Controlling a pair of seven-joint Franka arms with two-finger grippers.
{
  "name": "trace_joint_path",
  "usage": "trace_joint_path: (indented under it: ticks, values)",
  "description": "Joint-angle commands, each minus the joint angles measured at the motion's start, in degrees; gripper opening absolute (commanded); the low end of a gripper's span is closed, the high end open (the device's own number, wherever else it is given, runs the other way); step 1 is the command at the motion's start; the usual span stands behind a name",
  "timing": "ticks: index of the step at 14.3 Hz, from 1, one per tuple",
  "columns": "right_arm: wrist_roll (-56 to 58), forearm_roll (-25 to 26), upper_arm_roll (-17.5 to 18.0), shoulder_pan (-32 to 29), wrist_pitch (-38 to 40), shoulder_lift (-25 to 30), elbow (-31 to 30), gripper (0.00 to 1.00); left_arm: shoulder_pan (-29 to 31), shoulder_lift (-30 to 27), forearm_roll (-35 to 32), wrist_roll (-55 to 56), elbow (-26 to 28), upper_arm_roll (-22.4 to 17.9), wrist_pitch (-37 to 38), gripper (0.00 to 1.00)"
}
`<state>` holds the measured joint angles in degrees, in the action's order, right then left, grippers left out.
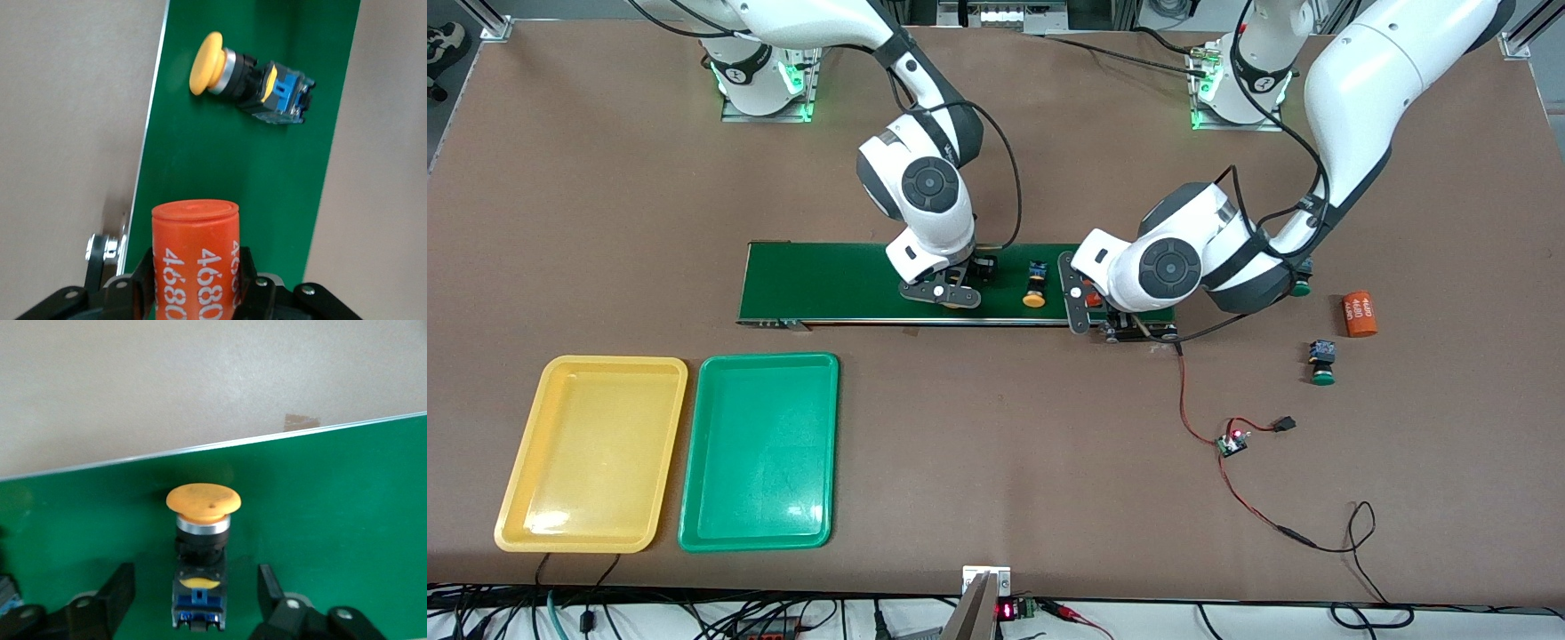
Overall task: Sort buttons by color to trays
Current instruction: 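Move the yellow button to the yellow tray while the left gripper releases the cylinder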
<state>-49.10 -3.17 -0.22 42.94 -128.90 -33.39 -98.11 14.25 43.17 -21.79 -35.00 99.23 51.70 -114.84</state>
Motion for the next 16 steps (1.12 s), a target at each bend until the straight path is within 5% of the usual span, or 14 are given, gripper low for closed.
trace_joint_path:
  ticks: [1, 4, 5, 6, 7, 11, 16]
  values:
    - [2.0, 0.7, -0.7, 0.3, 0.2, 0.4, -1.1, 0.53, 2.7, -3.0, -2.4, -4.4, 6.1, 0.7, -5.6, 0.07]
    - [2.6, 0.5, -0.9, -0.1, 0.5, 1.0, -0.9, 0.13, 3.1, -3.8, -5.4, -4.6, 8.5, 0.8, -6.1, 0.08]
    - [3.0, 0.5, -1.9, -0.1, 0.7, 1.7, -0.5, 0.05, 3.0, -3.6, -5.3, -4.6, 8.5, 0.8, -6.1, 0.2]
    - [4.0, 0.1, -3.3, -0.4, 1.9, 3.2, -0.2, 0.0, 3.1, -3.5, -5.3, -4.7, 8.5, 0.7, -6.1, 0.88]
    - [6.2, -0.3, -4.2, -1.0, 3.7, 4.4, 0.6, 0.0, 3.7, -3.7, -5.3, -4.7, 8.4, 0.9, -5.9, 1.0]
    - [15.2, -0.4, -7.5, -6.2, 8.3, 7.4, 4.4, 0.0, 7.5, -6.2, -5.2, -4.5, 6.5, 3.6, -2.3, 1.0]
    - [36.6, 0.0, -8.3, -22.1, 14.7, 9.1, 5.0, 0.0, 7.5, -8.0, -4.2, 0.2, -5.0, 2.4, 13.9, 1.0]
